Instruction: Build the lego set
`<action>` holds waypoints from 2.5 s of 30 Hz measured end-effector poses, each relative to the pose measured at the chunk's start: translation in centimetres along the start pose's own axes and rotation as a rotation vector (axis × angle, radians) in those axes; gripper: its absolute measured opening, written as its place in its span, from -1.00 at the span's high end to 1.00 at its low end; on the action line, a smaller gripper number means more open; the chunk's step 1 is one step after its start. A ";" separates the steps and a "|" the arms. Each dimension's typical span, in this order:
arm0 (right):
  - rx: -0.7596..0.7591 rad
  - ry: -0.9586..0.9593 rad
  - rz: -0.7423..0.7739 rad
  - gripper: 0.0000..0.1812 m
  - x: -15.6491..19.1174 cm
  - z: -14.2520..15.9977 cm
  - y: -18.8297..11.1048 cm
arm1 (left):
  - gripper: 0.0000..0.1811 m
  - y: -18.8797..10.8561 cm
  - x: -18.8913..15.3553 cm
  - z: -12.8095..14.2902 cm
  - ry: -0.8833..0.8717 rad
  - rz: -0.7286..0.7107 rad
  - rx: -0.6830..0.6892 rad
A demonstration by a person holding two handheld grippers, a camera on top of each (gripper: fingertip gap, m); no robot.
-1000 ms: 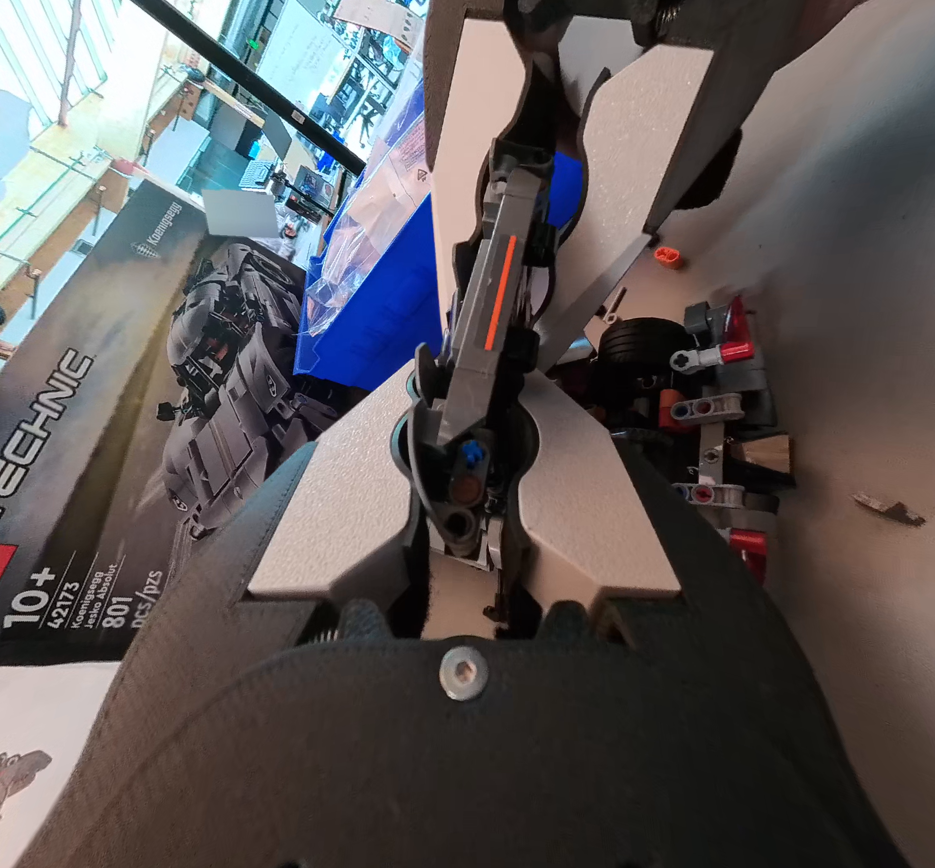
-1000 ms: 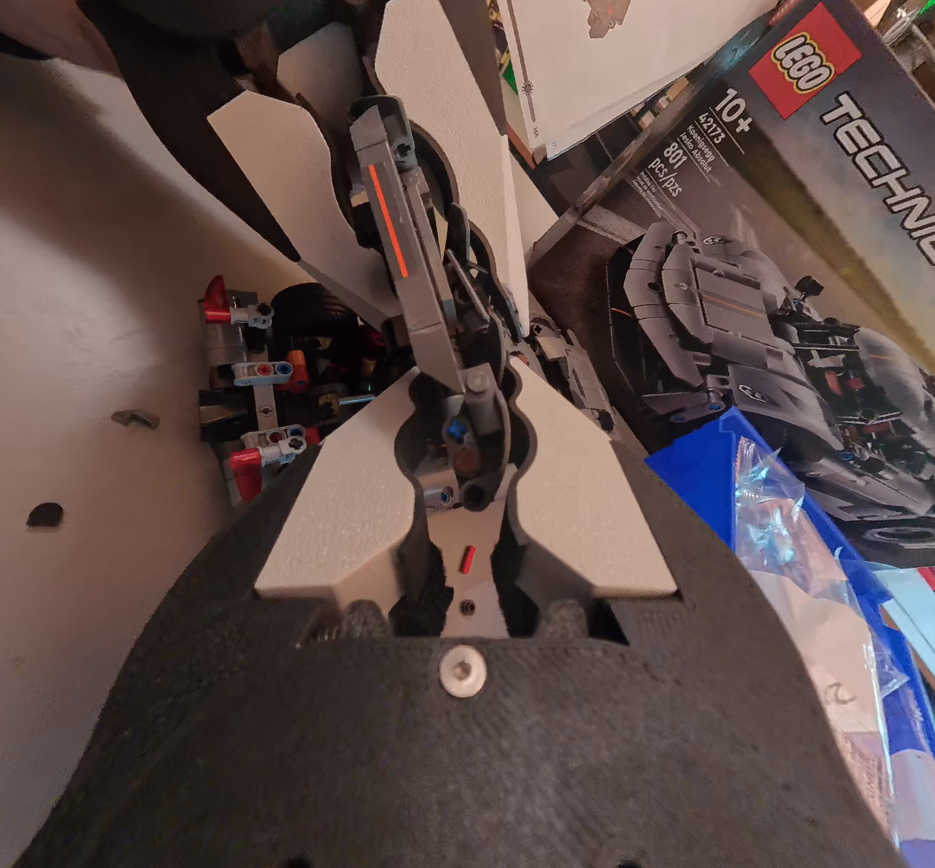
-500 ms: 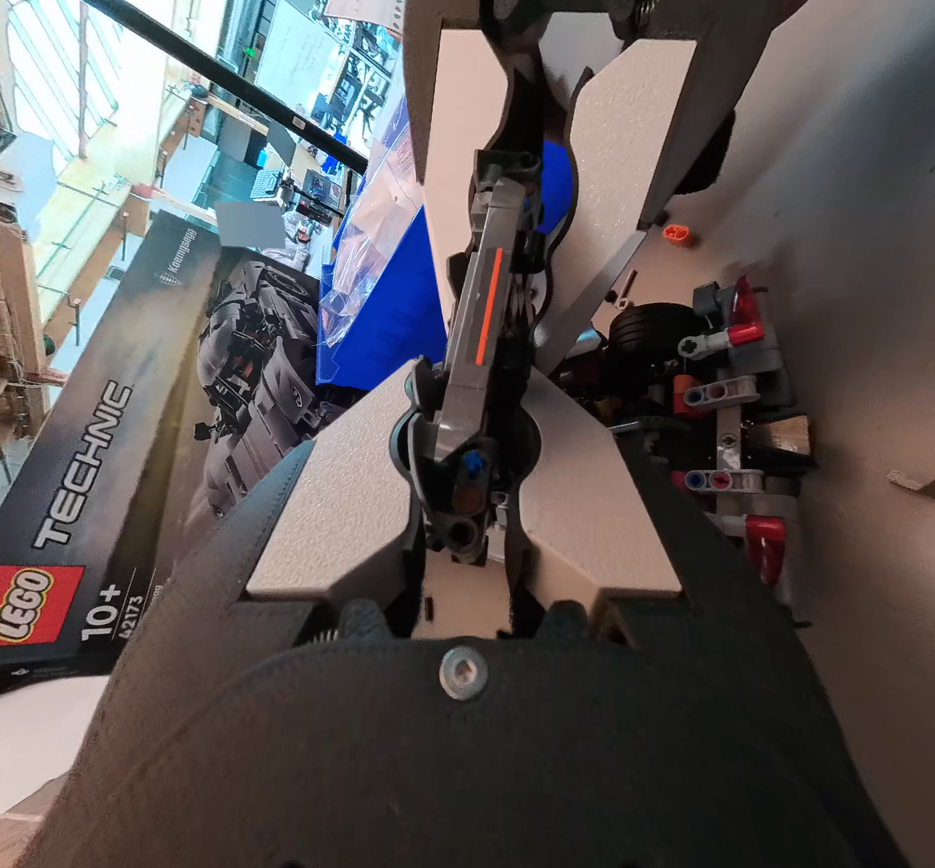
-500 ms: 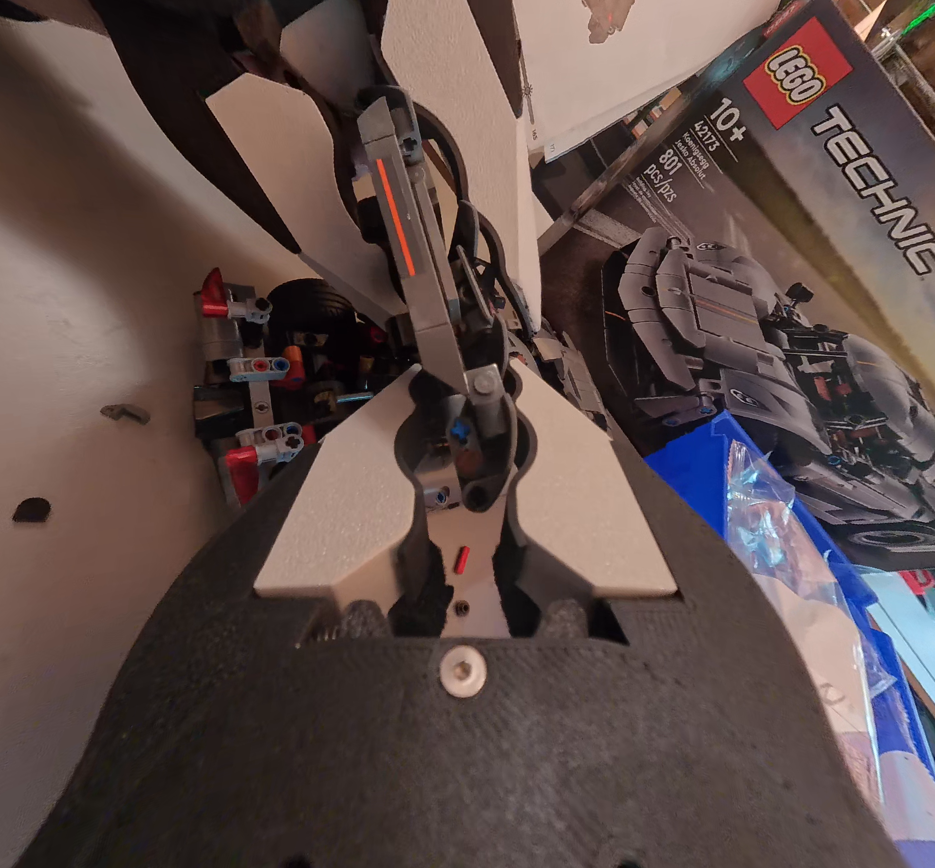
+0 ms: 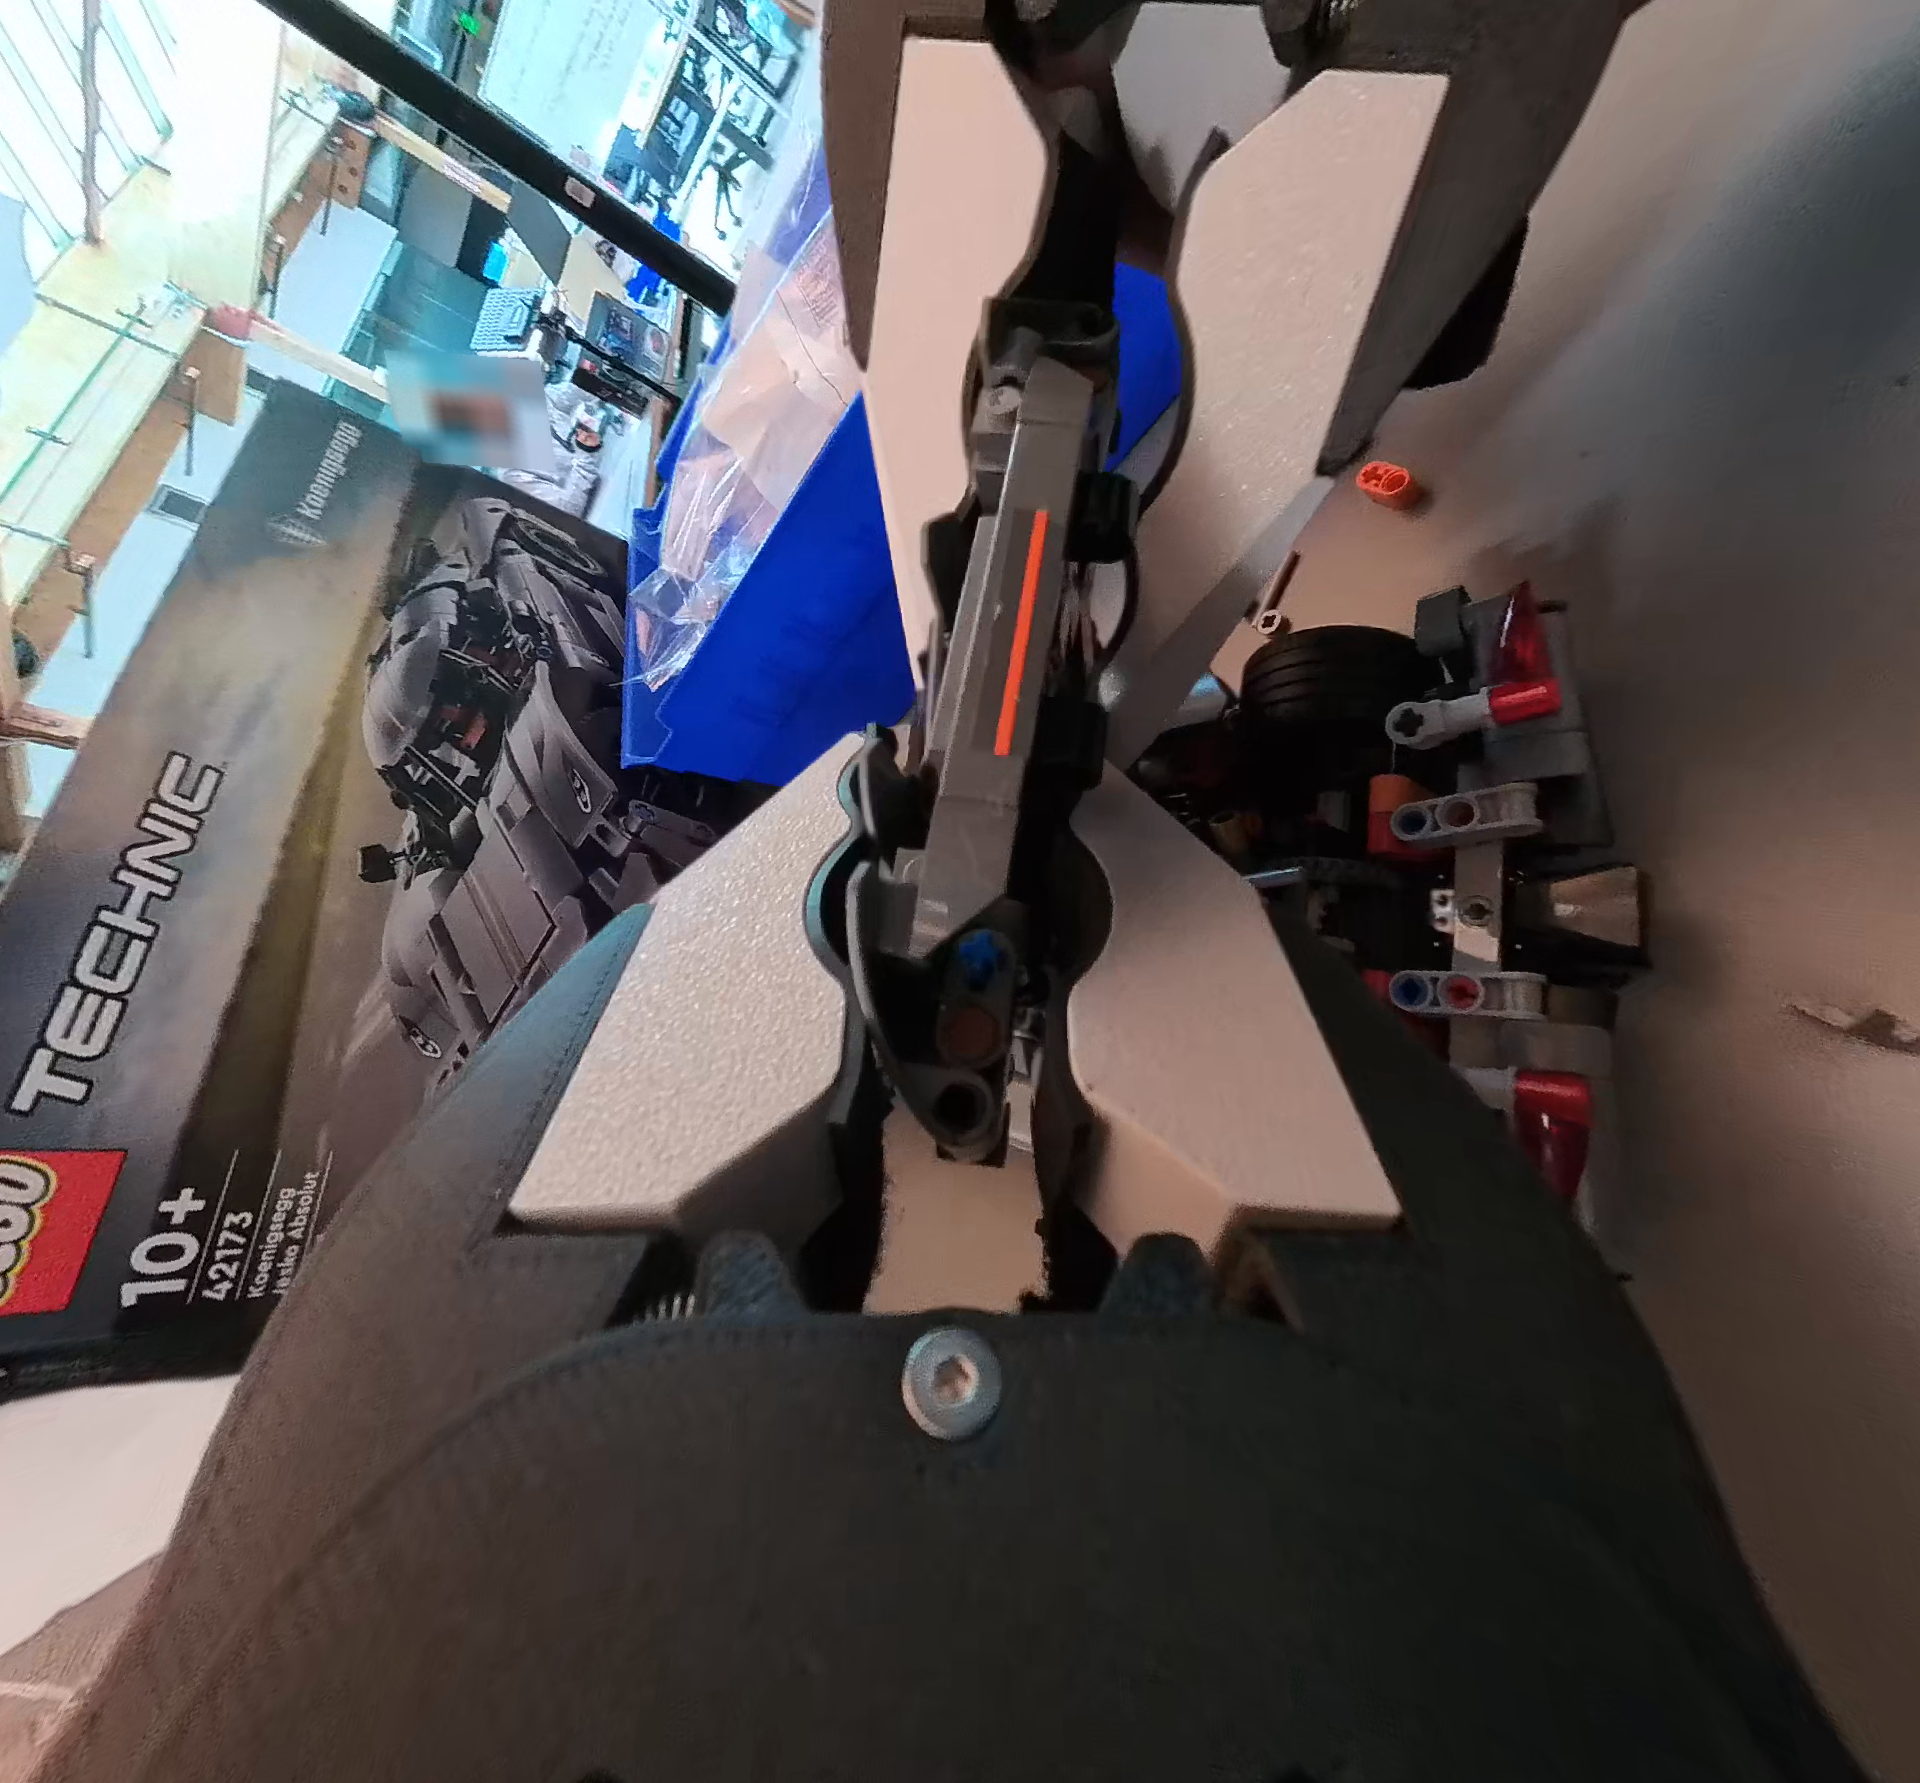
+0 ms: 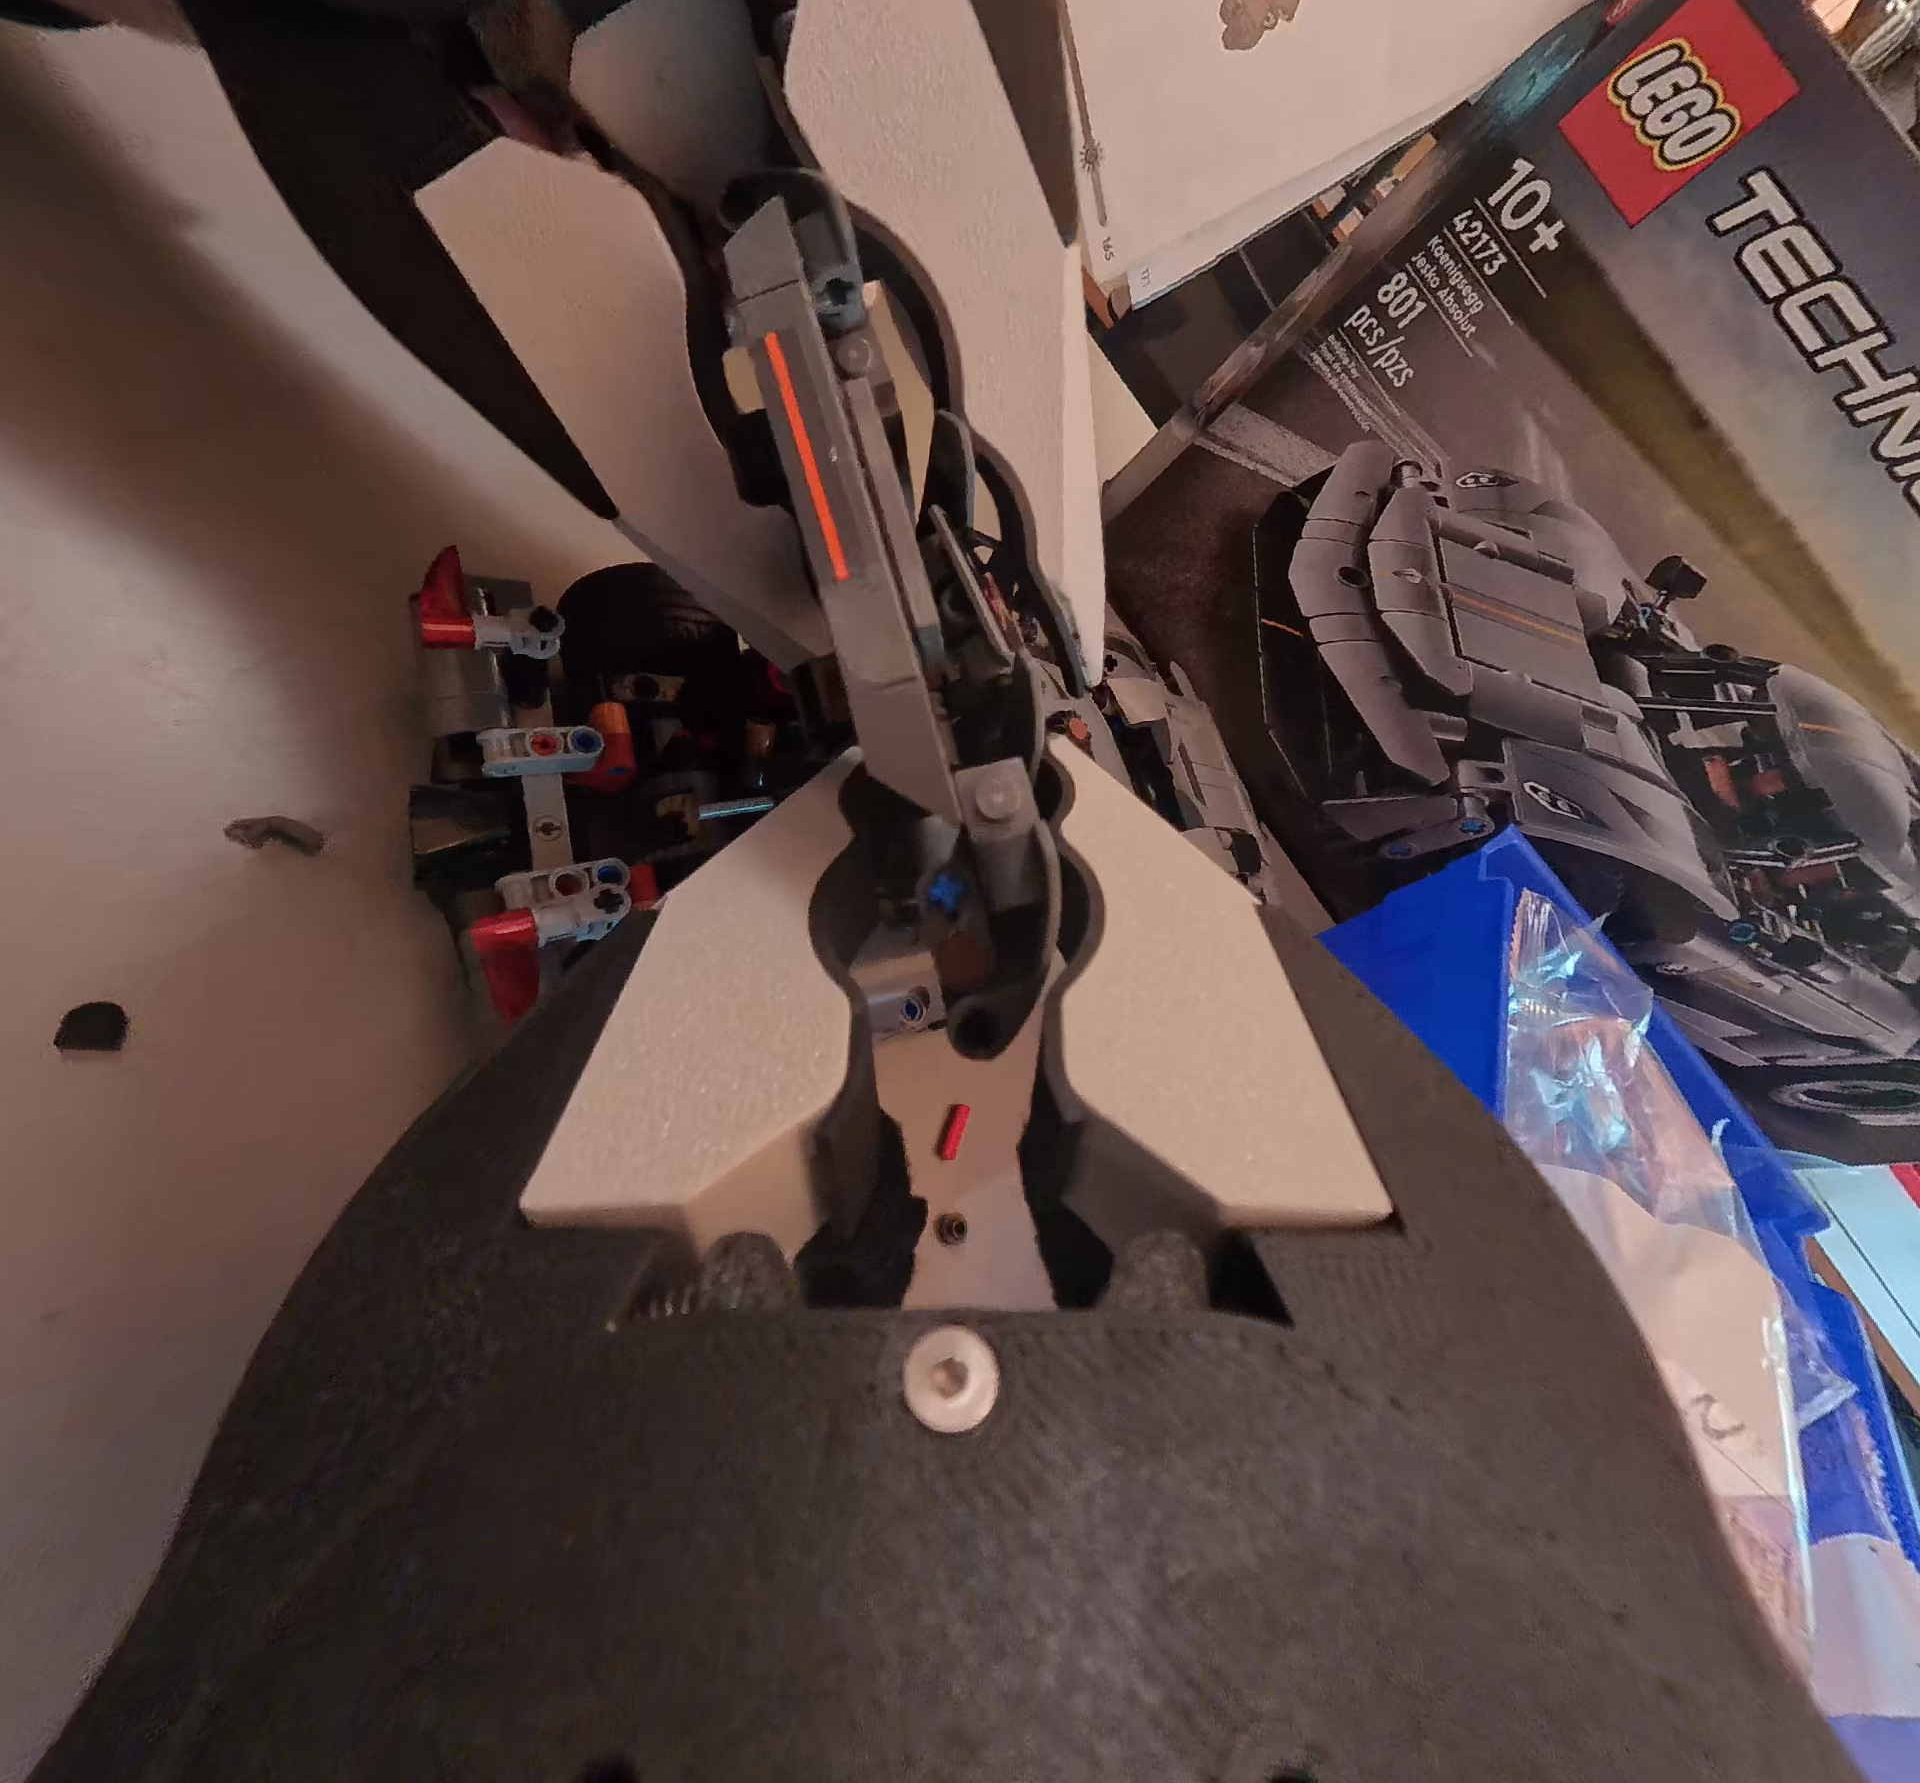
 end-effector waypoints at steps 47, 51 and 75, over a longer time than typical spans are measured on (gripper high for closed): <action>-0.025 -0.051 -0.010 0.80 0.1 -0.7 -0.9 | 0.78 0.3 -0.6 0.3 0.093 0.033 0.069; -0.034 -0.051 0.002 0.75 0.2 -0.6 -0.9 | 0.71 0.6 -0.5 0.6 0.112 0.036 0.097; 0.024 0.161 -0.137 0.50 0.1 -0.3 -5.0 | 0.40 -5.1 -2.9 1.5 -0.129 0.110 0.275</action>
Point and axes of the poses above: each gripper's, where its closed fingertips meet, y out along the fingers, z out of its underside, x = y × z across the jaws, the point moved 6 cm from there along -y, back along the fingers, and after that the axes turned 5 degrees about z, right-handed, at the moved point
